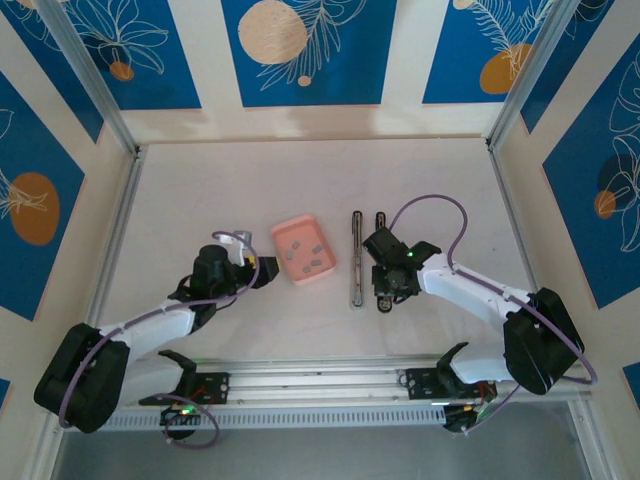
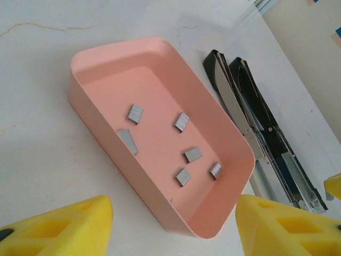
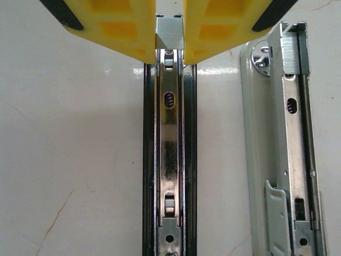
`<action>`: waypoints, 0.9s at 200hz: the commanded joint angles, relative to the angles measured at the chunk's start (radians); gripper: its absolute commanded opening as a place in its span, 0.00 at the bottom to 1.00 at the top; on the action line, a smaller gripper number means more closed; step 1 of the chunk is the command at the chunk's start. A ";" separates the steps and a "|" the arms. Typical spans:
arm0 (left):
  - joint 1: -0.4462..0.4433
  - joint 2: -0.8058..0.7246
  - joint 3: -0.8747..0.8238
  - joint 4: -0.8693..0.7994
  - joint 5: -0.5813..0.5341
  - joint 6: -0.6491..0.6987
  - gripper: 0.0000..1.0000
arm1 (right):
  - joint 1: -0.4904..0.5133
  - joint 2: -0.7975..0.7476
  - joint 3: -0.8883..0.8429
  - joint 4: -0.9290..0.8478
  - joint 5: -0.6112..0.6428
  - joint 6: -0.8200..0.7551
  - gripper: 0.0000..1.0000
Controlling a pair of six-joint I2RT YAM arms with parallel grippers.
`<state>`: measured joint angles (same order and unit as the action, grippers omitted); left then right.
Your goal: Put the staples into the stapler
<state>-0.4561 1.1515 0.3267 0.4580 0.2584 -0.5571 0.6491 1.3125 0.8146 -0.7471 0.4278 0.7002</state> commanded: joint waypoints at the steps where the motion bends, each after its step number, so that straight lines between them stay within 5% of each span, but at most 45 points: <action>1: -0.010 0.011 0.032 0.030 0.013 0.018 0.62 | 0.008 -0.002 -0.018 0.005 0.005 -0.005 0.18; 180: -0.025 0.039 0.040 0.044 0.012 0.018 0.62 | 0.007 0.034 -0.019 0.011 -0.014 -0.009 0.17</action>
<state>-0.4683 1.1835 0.3416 0.4789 0.2588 -0.5571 0.6491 1.3376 0.8036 -0.7338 0.4259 0.6968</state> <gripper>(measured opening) 0.620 0.175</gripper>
